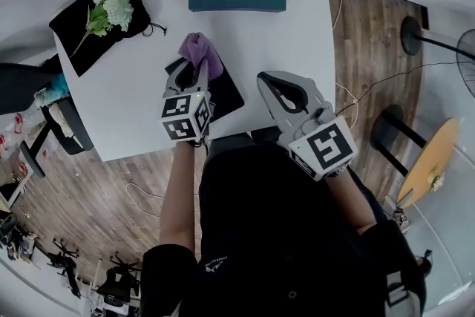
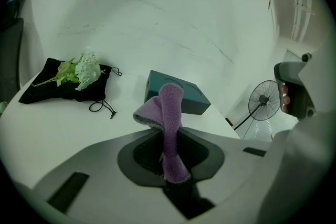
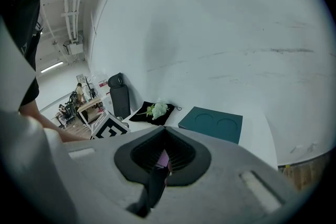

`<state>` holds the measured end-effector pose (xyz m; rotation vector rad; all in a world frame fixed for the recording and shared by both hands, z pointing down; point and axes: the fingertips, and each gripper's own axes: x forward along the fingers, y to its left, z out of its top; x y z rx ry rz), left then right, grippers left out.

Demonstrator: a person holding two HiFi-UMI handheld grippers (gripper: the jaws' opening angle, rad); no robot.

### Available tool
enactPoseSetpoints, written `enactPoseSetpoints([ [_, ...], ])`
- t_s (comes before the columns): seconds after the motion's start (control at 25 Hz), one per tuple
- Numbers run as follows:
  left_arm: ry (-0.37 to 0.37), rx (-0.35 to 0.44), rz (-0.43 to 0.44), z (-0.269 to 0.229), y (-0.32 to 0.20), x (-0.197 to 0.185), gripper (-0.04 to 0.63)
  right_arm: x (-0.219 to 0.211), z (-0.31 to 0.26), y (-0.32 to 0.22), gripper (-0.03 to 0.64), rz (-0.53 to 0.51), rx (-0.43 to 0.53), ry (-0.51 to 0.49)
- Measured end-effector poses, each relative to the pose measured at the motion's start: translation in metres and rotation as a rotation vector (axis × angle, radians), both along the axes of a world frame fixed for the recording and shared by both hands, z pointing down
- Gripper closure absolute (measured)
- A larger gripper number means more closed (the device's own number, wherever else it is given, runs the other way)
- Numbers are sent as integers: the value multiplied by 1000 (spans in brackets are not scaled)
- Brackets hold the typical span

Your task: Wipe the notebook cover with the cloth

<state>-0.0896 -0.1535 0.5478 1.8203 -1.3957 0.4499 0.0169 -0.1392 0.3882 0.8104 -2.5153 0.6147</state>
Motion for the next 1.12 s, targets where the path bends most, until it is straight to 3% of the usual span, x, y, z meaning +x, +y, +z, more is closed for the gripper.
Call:
enactPoseSetpoints([
  [0.72, -48, -78, -13, 41, -3, -3, 528, 4, 12, -4, 614, -13, -13, 20],
  [1.12, -86, -70, 9, 52, -3, -5, 528, 5, 14, -3, 614, -20, -16, 19],
])
